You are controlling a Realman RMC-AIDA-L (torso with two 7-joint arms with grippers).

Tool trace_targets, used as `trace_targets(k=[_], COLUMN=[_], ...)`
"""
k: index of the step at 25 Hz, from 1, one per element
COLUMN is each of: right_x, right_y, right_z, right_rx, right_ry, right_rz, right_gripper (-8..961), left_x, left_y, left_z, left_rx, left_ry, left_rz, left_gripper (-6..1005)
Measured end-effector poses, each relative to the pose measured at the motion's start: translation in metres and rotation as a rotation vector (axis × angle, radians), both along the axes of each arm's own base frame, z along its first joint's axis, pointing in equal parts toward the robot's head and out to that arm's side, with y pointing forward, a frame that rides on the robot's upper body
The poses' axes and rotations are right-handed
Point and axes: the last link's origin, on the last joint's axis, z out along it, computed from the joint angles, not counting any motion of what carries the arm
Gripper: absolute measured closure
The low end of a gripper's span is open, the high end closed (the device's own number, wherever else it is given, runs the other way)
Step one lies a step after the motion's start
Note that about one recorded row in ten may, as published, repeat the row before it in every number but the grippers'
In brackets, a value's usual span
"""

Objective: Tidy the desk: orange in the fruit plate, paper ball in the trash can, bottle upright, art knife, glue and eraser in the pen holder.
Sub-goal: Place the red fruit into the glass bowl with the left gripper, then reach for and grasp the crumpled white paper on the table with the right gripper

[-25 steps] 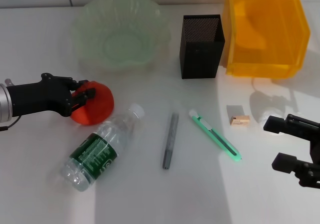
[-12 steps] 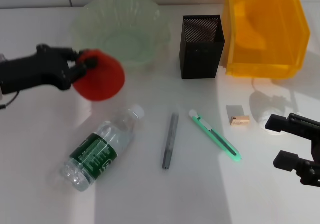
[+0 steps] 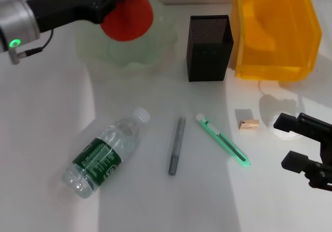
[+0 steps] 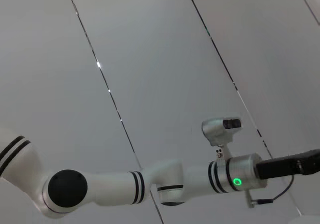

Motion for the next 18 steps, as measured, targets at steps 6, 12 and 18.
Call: trace_targets(k=[6, 12, 18], right_x=[0.0, -0.001, -0.003], right_y=[0.0, 0.001, 0.007], right_z=[-0.002, -0.005, -0.002], right_rx=[0.002, 0.017, 0.041], right_ry=[0.007, 0.018, 0.027], right_rz=[-0.003, -0.008, -0.009], right_gripper=[199, 199, 199], left_x=[-0.003, -0.01, -0.007], left_y=[0.033, 0.034, 0.018], left_z=[-0.018, -0.02, -0.015], left_rx=[0.069, 0.09, 0.036], left_ry=[0.049, 0.04, -0.055], left_rz=[0.195, 0.248, 0.188], left_gripper=[824, 669, 446])
